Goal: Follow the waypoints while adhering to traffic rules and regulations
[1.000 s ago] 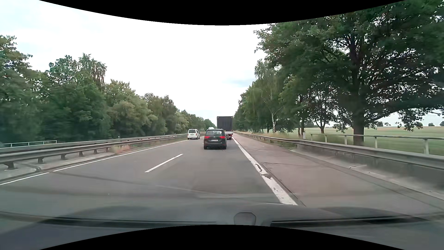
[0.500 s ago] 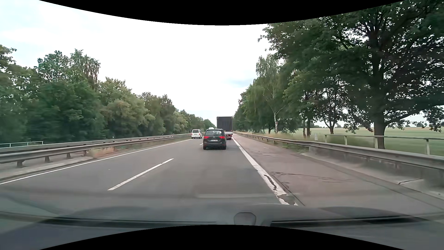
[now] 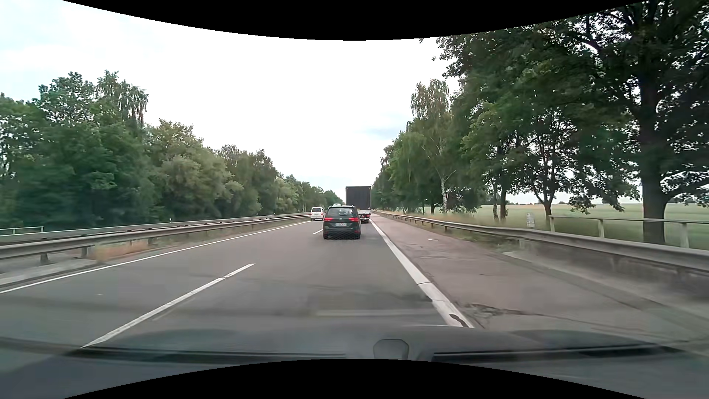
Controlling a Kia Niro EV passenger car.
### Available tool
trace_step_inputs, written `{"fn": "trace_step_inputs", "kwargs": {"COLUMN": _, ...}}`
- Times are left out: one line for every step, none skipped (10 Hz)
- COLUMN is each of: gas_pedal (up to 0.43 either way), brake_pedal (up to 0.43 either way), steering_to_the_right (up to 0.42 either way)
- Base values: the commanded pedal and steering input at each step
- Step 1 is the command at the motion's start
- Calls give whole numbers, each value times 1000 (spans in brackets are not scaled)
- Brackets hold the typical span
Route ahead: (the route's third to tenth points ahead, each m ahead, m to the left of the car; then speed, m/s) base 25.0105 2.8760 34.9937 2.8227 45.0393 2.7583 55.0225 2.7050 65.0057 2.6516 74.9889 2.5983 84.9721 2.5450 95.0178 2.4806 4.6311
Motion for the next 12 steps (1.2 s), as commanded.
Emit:
{"fn": "trace_step_inputs", "kwargs": {"gas_pedal": 118, "brake_pedal": 0, "steering_to_the_right": 0}}
{"fn": "trace_step_inputs", "kwargs": {"gas_pedal": 118, "brake_pedal": 0, "steering_to_the_right": 0}}
{"fn": "trace_step_inputs", "kwargs": {"gas_pedal": 118, "brake_pedal": 0, "steering_to_the_right": 0}}
{"fn": "trace_step_inputs", "kwargs": {"gas_pedal": 118, "brake_pedal": 0, "steering_to_the_right": 0}}
{"fn": "trace_step_inputs", "kwargs": {"gas_pedal": 118, "brake_pedal": 0, "steering_to_the_right": 0}}
{"fn": "trace_step_inputs", "kwargs": {"gas_pedal": 118, "brake_pedal": 0, "steering_to_the_right": 0}}
{"fn": "trace_step_inputs", "kwargs": {"gas_pedal": 118, "brake_pedal": 0, "steering_to_the_right": -1}}
{"fn": "trace_step_inputs", "kwargs": {"gas_pedal": 118, "brake_pedal": 0, "steering_to_the_right": -2}}
{"fn": "trace_step_inputs", "kwargs": {"gas_pedal": 130, "brake_pedal": 0, "steering_to_the_right": -2}}
{"fn": "trace_step_inputs", "kwargs": {"gas_pedal": 130, "brake_pedal": 0, "steering_to_the_right": -3}}
{"fn": "trace_step_inputs", "kwargs": {"gas_pedal": 130, "brake_pedal": 0, "steering_to_the_right": -4}}
{"fn": "trace_step_inputs", "kwargs": {"gas_pedal": 130, "brake_pedal": 0, "steering_to_the_right": -5}}
